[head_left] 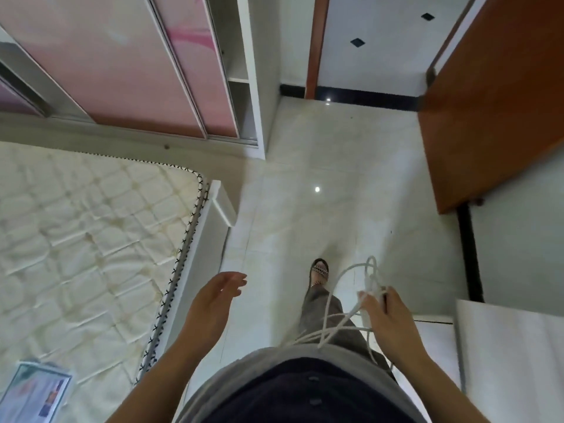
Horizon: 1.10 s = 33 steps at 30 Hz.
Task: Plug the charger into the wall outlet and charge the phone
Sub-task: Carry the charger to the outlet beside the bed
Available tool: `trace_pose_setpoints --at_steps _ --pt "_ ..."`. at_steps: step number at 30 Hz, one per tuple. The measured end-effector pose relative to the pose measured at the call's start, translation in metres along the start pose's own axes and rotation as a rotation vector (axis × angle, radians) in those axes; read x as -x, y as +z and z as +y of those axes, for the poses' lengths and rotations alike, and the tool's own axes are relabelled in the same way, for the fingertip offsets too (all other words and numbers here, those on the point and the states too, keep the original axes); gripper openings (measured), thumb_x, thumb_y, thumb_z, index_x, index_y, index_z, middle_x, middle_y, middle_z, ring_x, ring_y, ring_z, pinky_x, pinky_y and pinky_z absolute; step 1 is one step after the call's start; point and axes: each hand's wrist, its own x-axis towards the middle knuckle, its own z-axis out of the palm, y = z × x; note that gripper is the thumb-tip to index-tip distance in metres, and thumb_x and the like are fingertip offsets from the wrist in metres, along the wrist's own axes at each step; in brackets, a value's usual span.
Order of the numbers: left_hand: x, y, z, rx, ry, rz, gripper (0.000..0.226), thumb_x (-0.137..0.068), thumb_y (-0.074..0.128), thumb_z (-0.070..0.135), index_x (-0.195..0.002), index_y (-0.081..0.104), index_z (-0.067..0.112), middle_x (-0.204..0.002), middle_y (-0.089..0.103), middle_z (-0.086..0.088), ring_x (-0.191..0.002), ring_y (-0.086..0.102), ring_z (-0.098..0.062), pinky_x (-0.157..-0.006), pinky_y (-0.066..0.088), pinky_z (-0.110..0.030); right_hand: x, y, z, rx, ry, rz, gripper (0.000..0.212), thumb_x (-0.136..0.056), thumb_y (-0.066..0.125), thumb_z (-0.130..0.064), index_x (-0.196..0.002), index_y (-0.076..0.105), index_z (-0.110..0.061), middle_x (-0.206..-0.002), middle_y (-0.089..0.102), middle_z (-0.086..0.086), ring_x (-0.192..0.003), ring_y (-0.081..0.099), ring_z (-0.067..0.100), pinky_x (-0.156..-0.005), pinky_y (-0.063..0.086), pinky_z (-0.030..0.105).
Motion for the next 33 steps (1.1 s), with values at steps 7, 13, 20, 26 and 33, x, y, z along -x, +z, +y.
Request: trace_pose_setpoints --at_steps 7,13,20,26,33 --pt "-0.126 0.027 0.116 0.010 0.079 0.036 0.025 -0.094 0.041 0.039 -0.104 0.061 0.029 -0.106 0.066 0.014 -0.098 0.060 -0.001 -0.082 0.041 -0.025 -0.140 -0.046 -0.094 -0.024 -0.088 -0.037 0.023 -0.083 0.052 -0.044 -0.081 0.049 -0.021 -0.074 0.057 0.001 -0.066 0.054 0.016 -0.053 0.039 0.029" --pt "-0.199 0.021 0.185 0.107 0.067 0.161 0.022 -0.093 0.040 0.038 -0.097 0.062 0.033 -0.100 0.067 0.015 -0.091 0.061 0.005 -0.080 0.043 -0.024 -0.253 -0.073 -0.187 0.111 -0.215 -0.071 0.034 -0.081 0.051 -0.051 -0.096 0.048 -0.020 -0.076 0.053 -0.004 -0.068 0.054 0.015 -0.060 0.044 0.033" --pt "-0.270 -0.022 0.200 0.282 -0.024 0.354 0.022 -0.093 0.042 0.031 -0.091 0.064 0.032 -0.091 0.072 0.011 -0.081 0.064 0.004 -0.073 0.044 -0.021 -0.335 -0.024 -0.291 0.240 -0.313 -0.222 0.029 -0.083 0.052 -0.046 -0.093 0.048 -0.019 -0.079 0.055 -0.007 -0.069 0.054 0.009 -0.053 0.037 0.026" --pt "-0.372 -0.101 0.209 0.369 -0.084 0.505 0.022 -0.094 0.042 0.032 -0.089 0.063 0.035 -0.090 0.068 0.029 -0.080 0.062 0.008 -0.074 0.045 -0.023 -0.414 0.071 -0.409 0.330 -0.379 -0.392 0.026 -0.083 0.049 -0.048 -0.078 0.043 -0.023 -0.073 0.051 -0.005 -0.063 0.049 0.012 -0.053 0.035 0.029" --pt "-0.466 -0.259 0.251 0.502 -0.094 0.719 0.023 -0.094 0.043 0.028 -0.098 0.066 0.025 -0.098 0.071 0.005 -0.088 0.065 -0.004 -0.081 0.047 -0.029 -0.472 0.204 -0.610 0.364 -0.567 -0.531 0.018 -0.083 0.053 -0.046 -0.083 0.050 -0.028 -0.076 0.059 -0.007 -0.067 0.056 0.007 -0.053 0.038 0.025"
